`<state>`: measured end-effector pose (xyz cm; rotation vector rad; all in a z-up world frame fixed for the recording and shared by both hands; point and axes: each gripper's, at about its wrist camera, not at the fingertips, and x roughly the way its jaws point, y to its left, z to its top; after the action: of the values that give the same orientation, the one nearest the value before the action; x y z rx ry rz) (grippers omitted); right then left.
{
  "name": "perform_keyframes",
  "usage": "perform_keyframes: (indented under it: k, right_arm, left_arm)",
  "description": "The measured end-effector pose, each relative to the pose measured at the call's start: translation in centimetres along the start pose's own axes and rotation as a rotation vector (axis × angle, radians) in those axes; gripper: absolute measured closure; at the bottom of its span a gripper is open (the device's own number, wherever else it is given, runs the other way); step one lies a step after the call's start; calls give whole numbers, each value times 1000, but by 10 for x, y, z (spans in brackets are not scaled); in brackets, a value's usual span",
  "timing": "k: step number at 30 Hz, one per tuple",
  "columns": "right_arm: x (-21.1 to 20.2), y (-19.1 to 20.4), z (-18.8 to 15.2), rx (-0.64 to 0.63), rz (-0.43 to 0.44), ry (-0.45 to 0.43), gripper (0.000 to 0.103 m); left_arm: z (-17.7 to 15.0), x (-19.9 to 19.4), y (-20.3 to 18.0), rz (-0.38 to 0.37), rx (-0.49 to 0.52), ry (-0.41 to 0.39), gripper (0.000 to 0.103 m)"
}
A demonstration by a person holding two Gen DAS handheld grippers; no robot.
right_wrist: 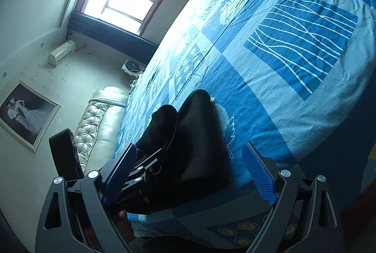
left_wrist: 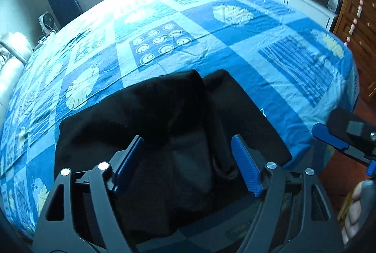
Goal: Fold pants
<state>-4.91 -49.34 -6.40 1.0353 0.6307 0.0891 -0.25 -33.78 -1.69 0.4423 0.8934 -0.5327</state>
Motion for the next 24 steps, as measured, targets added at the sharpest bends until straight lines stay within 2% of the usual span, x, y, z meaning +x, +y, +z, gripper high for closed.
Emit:
perform_keyframes:
  k: [4,8,13,15,17,21,24]
  right_arm:
    - [14,21,2,-25,48,49,13]
    - [42,36,5,-48,83,119,13]
    - [91,42,5,-64,43,221,13]
    - [110,44,2,-65,38,270,13]
    - [120,48,1,-97,-18,290,12]
    - [127,58,-1,-136,-64,299,13]
    - [126,57,1,-164,-109,306,25]
  left_arm:
    - [-11,-21,43,-43,-89,-32,22]
    - [-35,-30,97,-32,-187,-30,21]
    - [-69,-27,150,38,-284,0,21]
    - [-81,-25,166,41,-327,15,21]
    - [-89,-27,176,43,-353,14,21]
    - [-99,-31,188,45,-372,-6,20]
    - [-102,-33,189,48,-368,-22,20]
